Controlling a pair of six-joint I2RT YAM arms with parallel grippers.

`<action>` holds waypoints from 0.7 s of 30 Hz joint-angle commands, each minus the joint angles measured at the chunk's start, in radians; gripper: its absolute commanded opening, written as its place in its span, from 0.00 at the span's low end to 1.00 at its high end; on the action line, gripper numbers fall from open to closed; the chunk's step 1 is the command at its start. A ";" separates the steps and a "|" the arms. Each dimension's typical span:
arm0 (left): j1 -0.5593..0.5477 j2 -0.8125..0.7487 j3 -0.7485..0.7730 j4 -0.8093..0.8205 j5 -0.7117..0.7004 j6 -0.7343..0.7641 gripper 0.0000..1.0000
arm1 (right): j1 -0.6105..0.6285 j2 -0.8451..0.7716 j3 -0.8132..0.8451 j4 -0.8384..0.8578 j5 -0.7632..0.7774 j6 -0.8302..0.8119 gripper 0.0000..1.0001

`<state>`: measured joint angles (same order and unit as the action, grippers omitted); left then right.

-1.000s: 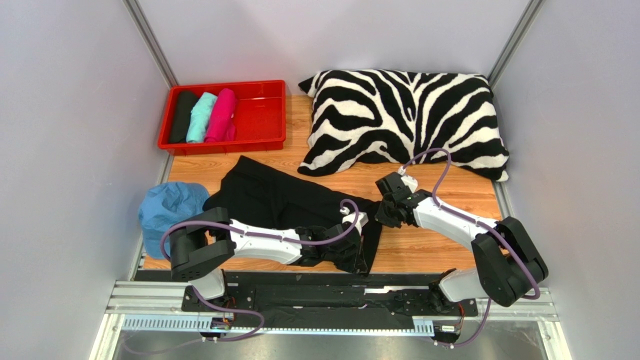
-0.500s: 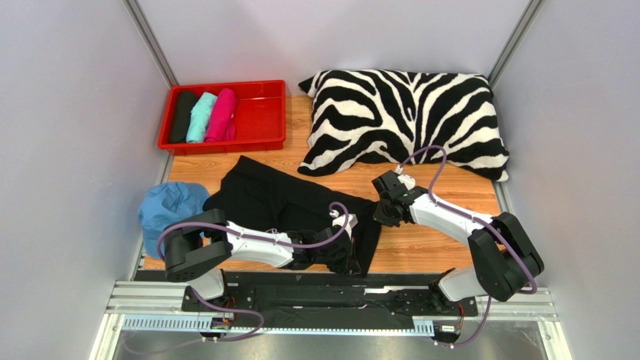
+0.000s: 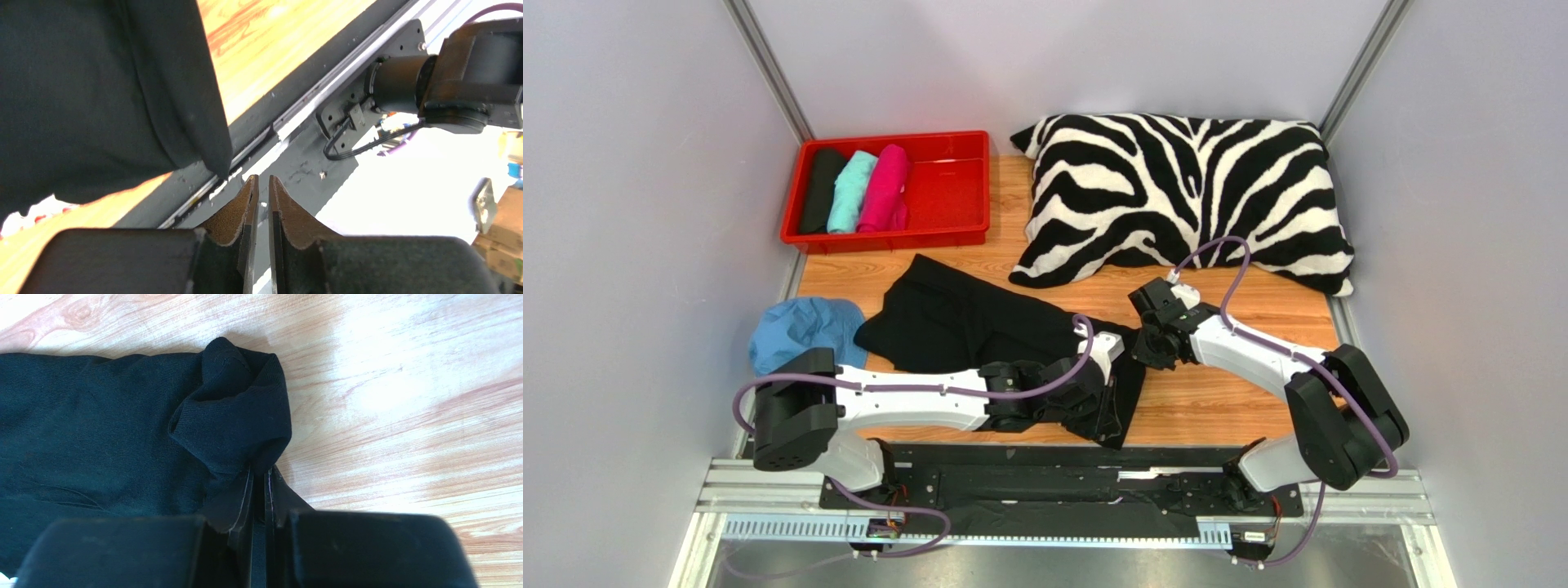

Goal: Roll the t-shirts
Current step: Roll the T-shirt to the center of the board.

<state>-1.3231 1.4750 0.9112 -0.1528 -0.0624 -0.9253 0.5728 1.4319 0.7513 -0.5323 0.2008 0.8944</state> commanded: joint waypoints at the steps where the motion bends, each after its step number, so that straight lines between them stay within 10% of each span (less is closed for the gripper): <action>1: -0.004 0.083 0.083 -0.045 -0.019 0.065 0.17 | 0.004 0.025 -0.004 -0.012 0.038 0.012 0.04; 21: -0.004 0.163 0.025 0.012 -0.080 0.028 0.07 | 0.004 0.021 -0.009 -0.020 0.048 0.008 0.04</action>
<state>-1.3228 1.6688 0.9424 -0.1806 -0.1131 -0.8940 0.5739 1.4319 0.7513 -0.5335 0.2039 0.8944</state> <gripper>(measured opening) 0.057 0.089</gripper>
